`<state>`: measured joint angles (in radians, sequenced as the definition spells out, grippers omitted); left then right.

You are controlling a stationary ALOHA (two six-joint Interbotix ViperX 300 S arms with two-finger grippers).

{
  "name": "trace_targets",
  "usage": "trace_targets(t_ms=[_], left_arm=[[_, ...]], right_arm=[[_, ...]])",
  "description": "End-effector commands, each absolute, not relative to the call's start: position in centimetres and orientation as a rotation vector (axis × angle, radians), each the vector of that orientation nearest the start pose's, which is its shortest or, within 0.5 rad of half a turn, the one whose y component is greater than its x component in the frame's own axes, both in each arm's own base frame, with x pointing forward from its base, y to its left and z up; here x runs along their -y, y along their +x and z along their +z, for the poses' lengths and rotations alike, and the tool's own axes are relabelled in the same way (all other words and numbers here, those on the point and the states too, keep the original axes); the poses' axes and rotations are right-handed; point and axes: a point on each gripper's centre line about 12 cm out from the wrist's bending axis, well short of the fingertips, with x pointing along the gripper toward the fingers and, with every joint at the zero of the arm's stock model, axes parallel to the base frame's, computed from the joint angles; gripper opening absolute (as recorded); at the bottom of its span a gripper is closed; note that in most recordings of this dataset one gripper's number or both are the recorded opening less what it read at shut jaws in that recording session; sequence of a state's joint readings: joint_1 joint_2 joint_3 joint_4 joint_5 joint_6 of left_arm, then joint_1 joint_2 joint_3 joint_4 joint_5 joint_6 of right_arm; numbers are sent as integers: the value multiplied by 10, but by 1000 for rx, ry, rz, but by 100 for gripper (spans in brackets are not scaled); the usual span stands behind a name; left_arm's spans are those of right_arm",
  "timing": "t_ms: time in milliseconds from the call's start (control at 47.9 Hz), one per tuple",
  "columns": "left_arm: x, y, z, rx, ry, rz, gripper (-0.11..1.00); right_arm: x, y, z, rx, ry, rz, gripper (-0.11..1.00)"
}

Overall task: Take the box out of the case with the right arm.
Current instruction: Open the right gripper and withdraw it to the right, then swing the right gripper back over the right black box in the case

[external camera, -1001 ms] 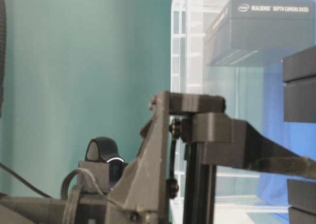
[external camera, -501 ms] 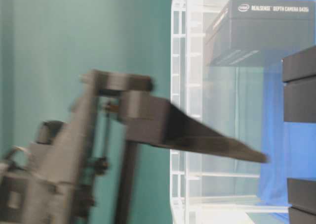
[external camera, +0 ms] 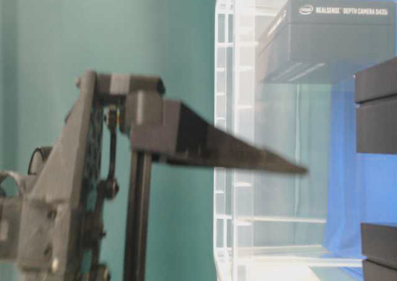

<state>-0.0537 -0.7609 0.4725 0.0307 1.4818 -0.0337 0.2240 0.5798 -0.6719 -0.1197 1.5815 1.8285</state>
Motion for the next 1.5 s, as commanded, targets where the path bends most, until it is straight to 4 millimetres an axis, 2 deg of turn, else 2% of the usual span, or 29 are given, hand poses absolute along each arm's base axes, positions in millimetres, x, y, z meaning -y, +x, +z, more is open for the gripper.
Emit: trace_targets(t_ms=[0, 250, 459, 876, 1085, 1231, 1481], left_arm=[[5, 169, 369, -1165, 22, 3, 2], [5, 171, 369, -1171, 22, 3, 2], [5, 169, 369, -1166, 23, 2, 2], [5, 170, 368, -1172, 25, 1, 2], [5, 170, 368, -1174, 26, 0, 2], [5, 170, 367, -1175, 27, -1, 2], [5, 171, 366, -1183, 28, 2, 2]], right_arm=[[-103, 495, 293, -1028, 1243, -1165, 90], [-99, 454, 303, -1042, 1230, -1177, 90], [-94, 408, 301, -1027, 1254, -1185, 90], [-88, 289, 289, -1022, 1284, -1212, 90], [-89, 243, 287, -1014, 1309, -1233, 90], [-88, 227, 287, -1000, 1327, -1243, 90], [-89, 233, 285, -990, 1312, -1241, 90]])
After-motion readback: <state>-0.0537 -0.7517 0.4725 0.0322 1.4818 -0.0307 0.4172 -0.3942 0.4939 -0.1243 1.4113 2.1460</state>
